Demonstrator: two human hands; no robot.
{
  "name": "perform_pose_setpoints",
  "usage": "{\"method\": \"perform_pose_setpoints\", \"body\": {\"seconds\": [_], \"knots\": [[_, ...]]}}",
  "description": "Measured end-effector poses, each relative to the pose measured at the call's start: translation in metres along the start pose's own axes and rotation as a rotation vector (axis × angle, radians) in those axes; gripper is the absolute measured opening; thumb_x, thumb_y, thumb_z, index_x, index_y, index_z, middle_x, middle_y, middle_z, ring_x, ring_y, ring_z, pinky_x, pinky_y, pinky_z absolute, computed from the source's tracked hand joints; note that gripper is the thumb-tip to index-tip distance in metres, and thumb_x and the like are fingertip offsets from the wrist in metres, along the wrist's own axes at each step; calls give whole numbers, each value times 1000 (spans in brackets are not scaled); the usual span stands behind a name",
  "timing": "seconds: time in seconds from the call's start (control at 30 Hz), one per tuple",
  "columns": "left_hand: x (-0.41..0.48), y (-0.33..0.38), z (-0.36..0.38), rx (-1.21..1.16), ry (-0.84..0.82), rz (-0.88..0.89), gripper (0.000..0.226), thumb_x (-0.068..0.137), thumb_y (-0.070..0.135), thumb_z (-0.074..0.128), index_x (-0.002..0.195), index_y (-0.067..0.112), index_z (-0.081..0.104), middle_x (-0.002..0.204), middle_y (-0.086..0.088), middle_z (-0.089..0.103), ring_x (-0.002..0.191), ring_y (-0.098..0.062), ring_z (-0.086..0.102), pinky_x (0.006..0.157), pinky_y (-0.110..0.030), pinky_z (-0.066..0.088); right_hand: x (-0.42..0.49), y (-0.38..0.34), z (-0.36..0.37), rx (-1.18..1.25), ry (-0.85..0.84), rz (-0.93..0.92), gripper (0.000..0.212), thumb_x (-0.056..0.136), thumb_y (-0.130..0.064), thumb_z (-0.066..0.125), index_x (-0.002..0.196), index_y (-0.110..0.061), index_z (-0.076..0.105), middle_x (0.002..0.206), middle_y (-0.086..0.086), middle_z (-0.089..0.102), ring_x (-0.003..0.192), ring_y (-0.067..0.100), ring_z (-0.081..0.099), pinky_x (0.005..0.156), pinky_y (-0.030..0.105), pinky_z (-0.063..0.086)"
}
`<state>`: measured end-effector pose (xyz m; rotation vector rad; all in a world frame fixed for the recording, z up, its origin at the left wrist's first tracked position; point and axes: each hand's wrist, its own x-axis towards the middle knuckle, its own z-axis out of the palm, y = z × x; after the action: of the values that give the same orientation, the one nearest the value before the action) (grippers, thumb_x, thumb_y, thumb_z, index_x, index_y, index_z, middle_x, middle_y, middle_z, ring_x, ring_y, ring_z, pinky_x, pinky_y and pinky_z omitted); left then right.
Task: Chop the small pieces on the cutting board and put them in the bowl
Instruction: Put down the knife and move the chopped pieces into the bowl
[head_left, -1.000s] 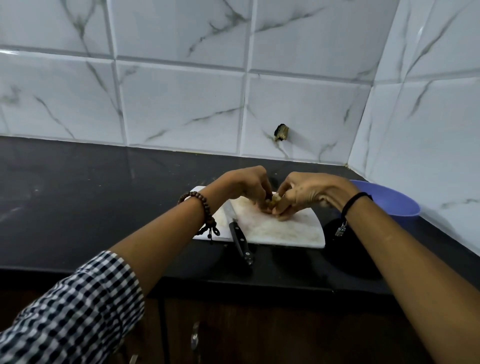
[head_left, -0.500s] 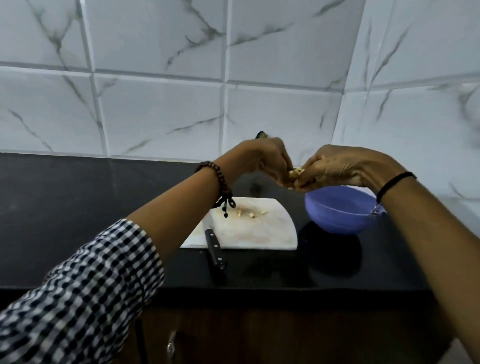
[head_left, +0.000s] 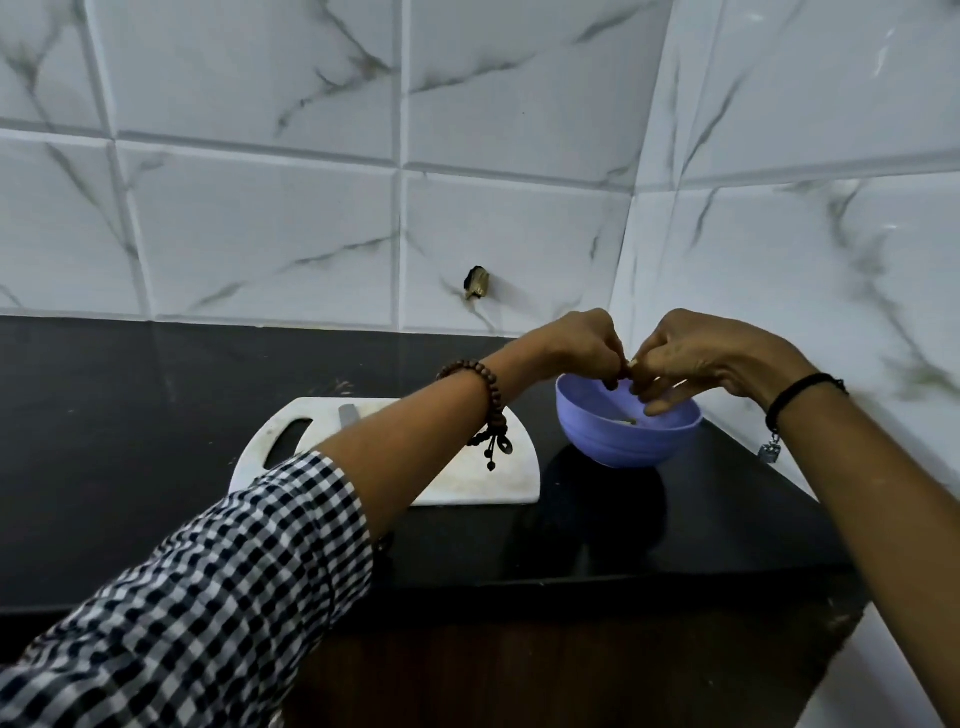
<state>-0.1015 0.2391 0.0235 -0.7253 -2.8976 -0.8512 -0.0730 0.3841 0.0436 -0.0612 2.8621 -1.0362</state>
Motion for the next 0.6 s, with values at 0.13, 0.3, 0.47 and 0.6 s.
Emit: {"method": "perform_pose_setpoints", "body": {"seconds": [0.13,0.3,0.47,0.6], "knots": [[-3,-5,-5,131,44,14,28,77,16,64,99,4,76,94,-12,73,87,-22,61,70,-31,48,1,-11,4,-129,50,4,15,87,8,58,91,13,71,86,26,72,80,35,74,80,46,61],[-10,-11,-10,170,61,38,25,82,18,71,101,3,76,101,-12,74,98,-23,66,82,-37,54,-1,-24,9,-309,226,-42,11,85,-5,65,88,3,72,74,16,74,59,26,73,71,40,63],[-31,-26,-28,105,111,75,16,76,15,78,91,10,80,85,-3,75,85,-15,64,78,-31,51,-11,-47,23,-307,230,-145,13,81,-15,77,83,-2,76,74,14,74,65,24,74,72,35,63],[-51,-47,-47,88,127,50,18,76,9,74,92,12,79,91,-6,76,92,-19,68,86,-34,52,-15,-68,40,-295,212,-227,6,81,-9,74,83,-6,78,74,12,74,68,22,74,65,27,60]]}}
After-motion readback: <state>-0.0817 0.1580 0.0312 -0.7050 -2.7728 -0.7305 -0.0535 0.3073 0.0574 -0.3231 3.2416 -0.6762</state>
